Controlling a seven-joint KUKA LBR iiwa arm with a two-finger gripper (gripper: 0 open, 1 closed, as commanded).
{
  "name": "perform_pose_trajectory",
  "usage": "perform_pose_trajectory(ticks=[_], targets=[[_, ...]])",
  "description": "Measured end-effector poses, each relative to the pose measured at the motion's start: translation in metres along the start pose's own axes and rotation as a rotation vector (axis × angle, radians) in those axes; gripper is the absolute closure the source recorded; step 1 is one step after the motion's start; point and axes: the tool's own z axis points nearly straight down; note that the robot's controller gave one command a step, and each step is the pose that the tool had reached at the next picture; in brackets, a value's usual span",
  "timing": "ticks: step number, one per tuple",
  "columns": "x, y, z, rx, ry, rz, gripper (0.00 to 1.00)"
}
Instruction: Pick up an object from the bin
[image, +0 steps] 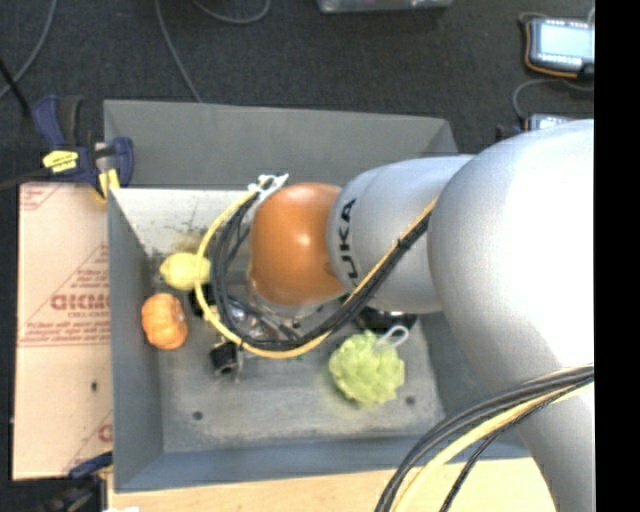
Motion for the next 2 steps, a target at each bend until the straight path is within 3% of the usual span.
perform_pose_trajectory(ticks=[2], targets=[[-0.0083,-0.0210,-0.0075,-0.002,-0.007,0.051,1.00]])
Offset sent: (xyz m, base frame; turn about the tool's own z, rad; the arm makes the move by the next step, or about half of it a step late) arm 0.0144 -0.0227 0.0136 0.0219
